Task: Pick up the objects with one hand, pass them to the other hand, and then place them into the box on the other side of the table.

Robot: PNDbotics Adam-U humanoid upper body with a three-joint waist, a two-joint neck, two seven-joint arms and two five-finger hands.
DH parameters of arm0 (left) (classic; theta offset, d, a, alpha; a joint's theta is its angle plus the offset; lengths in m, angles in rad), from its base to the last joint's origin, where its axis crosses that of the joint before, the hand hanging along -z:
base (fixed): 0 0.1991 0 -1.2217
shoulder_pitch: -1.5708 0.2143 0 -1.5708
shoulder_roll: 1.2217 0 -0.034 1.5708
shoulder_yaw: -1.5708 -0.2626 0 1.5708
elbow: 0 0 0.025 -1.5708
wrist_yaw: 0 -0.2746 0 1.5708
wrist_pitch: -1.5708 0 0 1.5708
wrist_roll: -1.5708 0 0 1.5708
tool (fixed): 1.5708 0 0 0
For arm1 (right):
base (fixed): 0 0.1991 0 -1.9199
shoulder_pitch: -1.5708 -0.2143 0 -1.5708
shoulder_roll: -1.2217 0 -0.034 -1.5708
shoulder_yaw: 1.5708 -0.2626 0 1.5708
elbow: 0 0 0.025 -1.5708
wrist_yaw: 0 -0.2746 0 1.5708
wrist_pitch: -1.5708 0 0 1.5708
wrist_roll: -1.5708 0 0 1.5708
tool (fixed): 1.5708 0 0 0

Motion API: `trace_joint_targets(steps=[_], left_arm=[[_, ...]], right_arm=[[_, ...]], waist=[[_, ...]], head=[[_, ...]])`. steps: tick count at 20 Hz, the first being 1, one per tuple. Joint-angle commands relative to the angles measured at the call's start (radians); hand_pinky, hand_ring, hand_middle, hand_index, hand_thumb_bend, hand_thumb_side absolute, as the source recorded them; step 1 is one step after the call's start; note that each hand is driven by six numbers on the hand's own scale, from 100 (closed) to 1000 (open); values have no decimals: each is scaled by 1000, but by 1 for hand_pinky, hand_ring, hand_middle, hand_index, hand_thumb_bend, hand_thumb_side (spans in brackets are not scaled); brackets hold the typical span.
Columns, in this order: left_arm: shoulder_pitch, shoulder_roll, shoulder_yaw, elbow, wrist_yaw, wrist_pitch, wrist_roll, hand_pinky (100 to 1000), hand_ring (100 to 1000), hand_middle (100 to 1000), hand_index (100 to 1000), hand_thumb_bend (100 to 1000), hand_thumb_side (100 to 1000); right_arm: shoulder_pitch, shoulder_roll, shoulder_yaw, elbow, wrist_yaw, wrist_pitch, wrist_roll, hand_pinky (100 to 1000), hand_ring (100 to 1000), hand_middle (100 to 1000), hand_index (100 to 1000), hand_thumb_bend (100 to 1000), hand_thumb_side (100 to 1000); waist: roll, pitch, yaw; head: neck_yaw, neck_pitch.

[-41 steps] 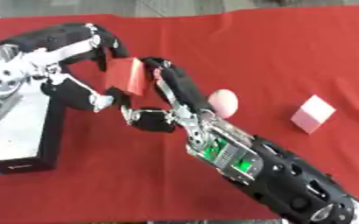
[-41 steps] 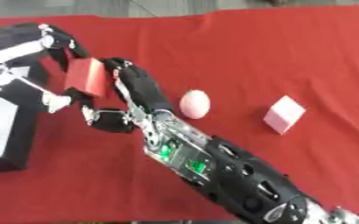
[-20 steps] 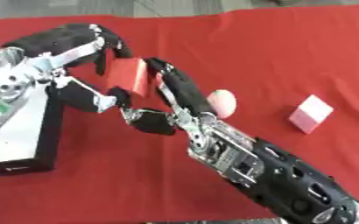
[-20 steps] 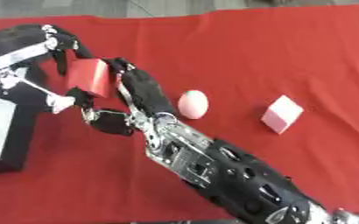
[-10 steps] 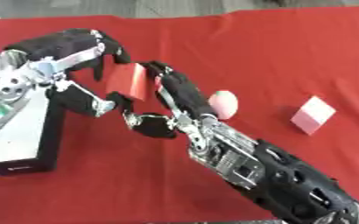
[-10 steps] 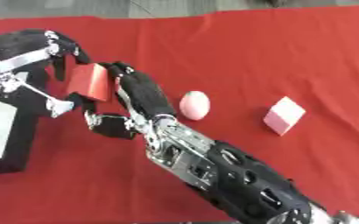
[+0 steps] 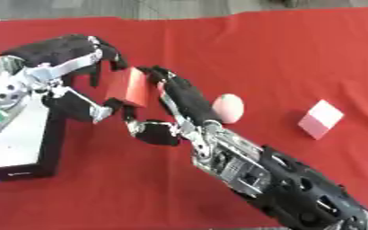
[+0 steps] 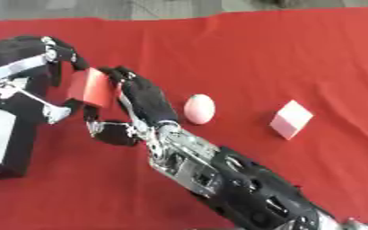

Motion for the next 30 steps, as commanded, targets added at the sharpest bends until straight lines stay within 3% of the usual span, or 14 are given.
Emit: trace_joint_targets(steps=[1, 7, 11, 19, 24, 30], left_arm=[[4, 58, 21, 9, -12, 3, -1, 628, 440, 168, 293, 172, 100], [22, 72, 36, 20, -12, 8, 36, 625, 438, 165, 290, 169, 100], [42, 88, 56, 22, -2, 17, 73, 623, 437, 164, 288, 164, 100], [121, 155, 153, -2, 39, 63, 175, 627, 421, 168, 287, 137, 100], [172, 203, 207, -13, 59, 87, 235, 627, 420, 169, 288, 134, 100], [240, 241, 255, 27, 59, 106, 285, 629, 424, 173, 295, 138, 100]], right_arm=[[-13, -28, -16, -28, -1, 2, -8, 760, 790, 802, 913, 100, 375], [-11, -36, -17, -33, 3, -14, 7, 764, 788, 799, 914, 100, 291], [-10, -41, -22, -38, 3, -16, 14, 765, 787, 799, 914, 100, 298], [-8, -52, -28, -46, -12, -10, 1, 762, 780, 793, 911, 100, 299], [-7, -56, -31, -47, -38, -10, -21, 761, 780, 795, 913, 100, 331], [-6, -59, -42, -53, -103, -15, -62, 755, 775, 792, 912, 100, 434]], waist=[[3, -15, 0], [1, -14, 0], [1, -13, -2], [0, -10, 0], [-2, -9, 3], [-6, -8, 4]], head=[[3, -16], [7, -17], [13, -18], [46, -18], [83, -21], [133, -29]])
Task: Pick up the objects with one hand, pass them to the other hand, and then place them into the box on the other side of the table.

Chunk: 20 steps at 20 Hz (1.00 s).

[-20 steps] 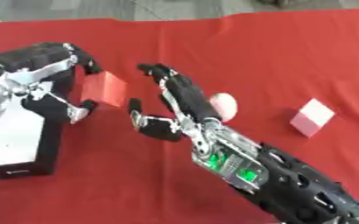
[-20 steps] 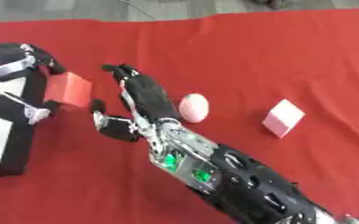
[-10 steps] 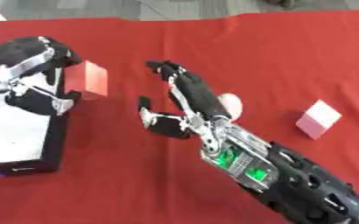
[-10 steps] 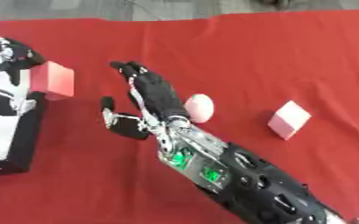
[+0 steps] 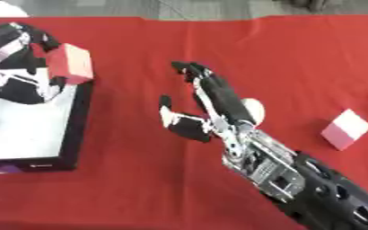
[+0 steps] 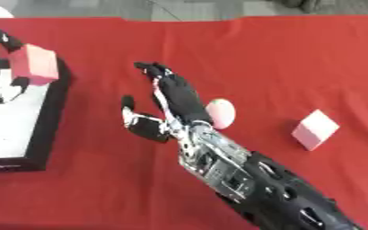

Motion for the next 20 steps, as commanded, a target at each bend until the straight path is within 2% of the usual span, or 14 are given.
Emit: trace_joint_targets(steps=[1, 6, 9, 11, 13, 14, 18, 20], left_arm=[[13, 54, 39, 15, 3, 7, 25, 629, 424, 173, 296, 140, 100], [54, 67, 63, 68, -11, 11, 51, 628, 430, 178, 304, 147, 100], [64, 62, 72, 110, -24, 11, 59, 630, 434, 182, 310, 142, 100], [65, 56, 72, 141, -33, 8, 59, 633, 444, 193, 322, 137, 100], [63, 47, 72, 173, -44, 3, 61, 643, 473, 230, 362, 138, 100], [61, 43, 72, 186, -48, 0, 62, 650, 485, 246, 379, 127, 100], [57, 31, 74, 230, -59, -16, 44, 764, 636, 487, 629, 234, 100], [54, 27, 77, 248, -74, -20, 25, 834, 750, 619, 762, 362, 113]], right_arm=[[-12, -15, -18, -27, -44, -4, -33, 755, 776, 794, 911, 100, 463], [-14, -25, -30, -38, -112, -12, -92, 762, 783, 801, 912, 100, 614], [-16, -29, -36, -46, -136, -26, -113, 767, 788, 806, 915, 100, 645], [-16, -31, -41, -50, -152, -40, -120, 770, 790, 810, 916, 100, 594], [-15, -32, -47, -52, -172, -53, -129, 770, 791, 811, 915, 100, 644], [-14, -32, -50, -52, -180, -55, -134, 770, 792, 812, 914, 100, 642], [-12, -37, -57, -59, -198, -55, -152, 767, 790, 809, 905, 100, 629], [-12, -38, -59, -65, -204, -55, -157, 765, 787, 806, 901, 100, 619]], waist=[[1, -15, 2], [-3, -13, 1], [-5, -13, 0], [-6, -12, 0], [-7, -12, -1], [-8, -12, -2], [-10, -10, -2], [-10, -9, -2]], head=[[25, -16], [53, -25], [62, -27], [67, -27], [72, -26], [74, -25], [72, -18], [65, -14]])
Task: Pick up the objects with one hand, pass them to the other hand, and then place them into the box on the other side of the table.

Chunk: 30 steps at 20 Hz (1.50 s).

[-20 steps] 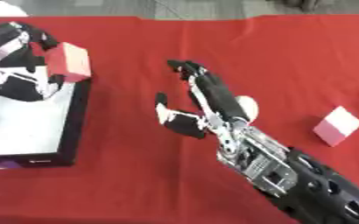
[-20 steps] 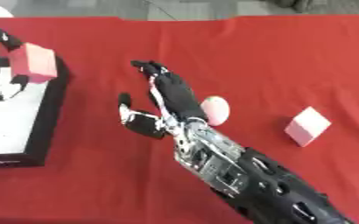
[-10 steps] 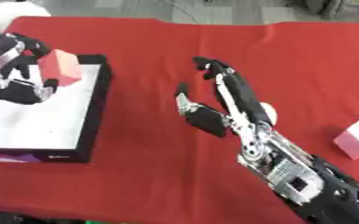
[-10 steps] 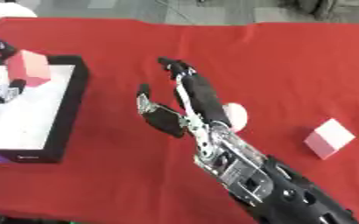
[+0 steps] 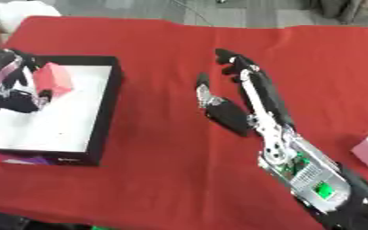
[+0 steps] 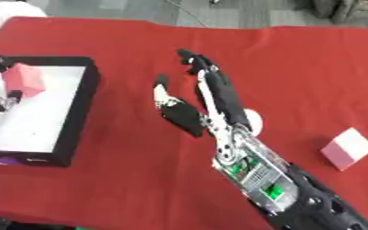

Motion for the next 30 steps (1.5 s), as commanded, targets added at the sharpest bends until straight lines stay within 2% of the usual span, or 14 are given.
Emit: trace_joint_targets(steps=[1, 7, 11, 13, 15, 16, 17, 19, 20, 22, 25, 28, 30], left_arm=[[-21, 19, 26, 23, -25, -6, -22, 852, 779, 655, 796, 435, 213], [-28, 5, 43, 84, -61, 22, -45, 926, 848, 735, 865, 675, 367], [-28, 1, 53, 104, -77, 32, -42, 937, 857, 744, 878, 782, 381], [-28, 0, 55, 105, -78, 33, -41, 934, 854, 741, 876, 785, 374], [-27, -2, 60, 98, -72, 32, -40, 925, 844, 732, 865, 719, 381], [-27, -3, 65, 88, -65, 34, -34, 918, 835, 724, 856, 648, 389], [-26, -5, 72, 72, -53, 37, -20, 899, 818, 723, 845, 532, 400], [-23, -12, 90, 22, -1, 44, 25, 920, 816, 796, 813, 386, 458], [-20, -16, 100, -12, 42, 46, 64, 930, 814, 814, 816, 333, 488], [-8, -25, 117, -87, 157, 40, 158, 914, 795, 797, 811, 288, 531], [22, -59, 149, -202, 322, -4, 296, 894, 763, 768, 803, 310, 627], [53, -116, 186, -283, 446, -58, 371, 900, 751, 759, 795, 333, 742], [68, -153, 207, -321, 506, -79, 391, 905, 747, 756, 793, 315, 800]], right_arm=[[-14, -15, -16, -31, -13, 0, -12, 765, 787, 806, 901, 100, 609], [-14, -22, -19, -45, -18, 5, -14, 765, 783, 804, 897, 100, 603], [-13, -24, -18, -47, -20, 6, -13, 765, 782, 803, 896, 100, 603], [-12, -25, -18, -47, -20, 7, -13, 765, 782, 803, 896, 100, 604], [-12, -26, -18, -47, -20, 7, -13, 765, 782, 803, 896, 100, 602], [-12, -27, -19, -48, -20, 8, -13, 764, 781, 803, 896, 100, 600], [-11, -28, -21, -49, -20, 9, -14, 764, 782, 804, 896, 100, 601], [-11, -33, -29, -55, -19, 13, -15, 764, 782, 807, 897, 100, 584], [-12, -37, -35, -61, -17, 17, -15, 764, 783, 813, 897, 100, 546], [-15, -51, -52, -76, -1, 31, -8, 764, 785, 818, 877, 100, 509], [-18, -81, -91, -113, 2, 69, 13, 766, 783, 822, 882, 100, 505], [-18, -131, -137, -164, -14, 112, 40, 771, 788, 832, 888, 100, 540], [-12, -171, -165, -192, -28, 148, 68, 775, 792, 836, 893, 100, 568]], waist=[[3, -16, 1], [3, -17, -2], [4, -17, -2], [5, -17, -3], [5, -18, -3], [5, -18, -4], [5, -19, -4], [4, -20, -4], [4, -20, -4], [2, -21, -6], [-1, -22, -10], [-6, -22, -14], [-10, -22, -17]], head=[[-9, 4], [-26, 14], [-35, 15], [-37, 16], [-40, 16], [-42, 16], [-47, 17], [-62, 19], [-71, 19], [-89, 17], [-106, 10], [-125, 5], [-133, 2]])
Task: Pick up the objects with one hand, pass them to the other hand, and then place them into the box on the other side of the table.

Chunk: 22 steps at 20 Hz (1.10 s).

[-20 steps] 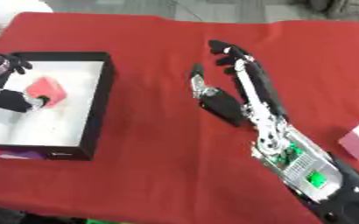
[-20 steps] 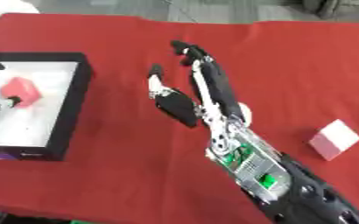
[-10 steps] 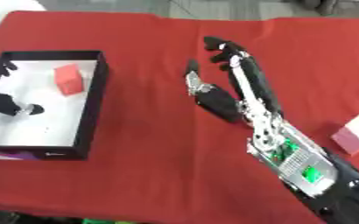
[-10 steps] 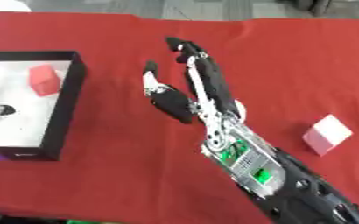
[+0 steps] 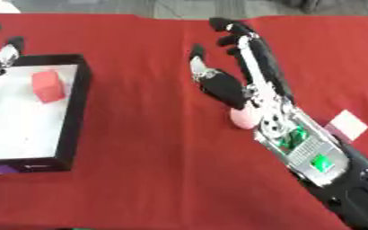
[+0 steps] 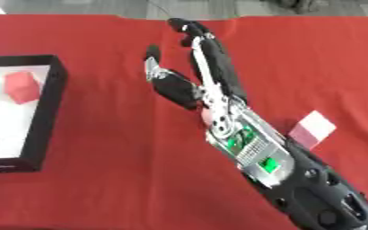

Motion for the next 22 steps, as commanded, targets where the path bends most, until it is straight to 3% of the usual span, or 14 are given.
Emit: trace_joint_targets(steps=[1, 8, 14, 22], left_arm=[[7, -36, 52, -78, 102, -36, 44, 907, 747, 756, 792, 310, 827], [34, -168, 108, -166, 219, -54, 62, 910, 741, 759, 805, 382, 944], [43, -227, 137, -208, 244, -13, 70, 906, 739, 765, 802, 367, 875], [47, -240, 136, -234, 269, -4, 97, 909, 740, 766, 799, 378, 813]], right_arm=[[-7, -79, -55, -62, -20, 54, 38, 776, 795, 841, 895, 100, 581], [36, -225, -142, -112, -70, 150, 148, 792, 815, 859, 905, 100, 577], [98, -356, -216, -113, -156, 168, 214, 805, 829, 869, 916, 100, 536], [212, -542, -276, -113, -260, 183, 297, 829, 853, 879, 918, 100, 515]], waist=[[0, -22, -2], [-13, -18, -6], [-29, -11, -6], [-43, -1, -4]], head=[[-14, -15], [-40, -25], [-87, -27], [-119, -29]])
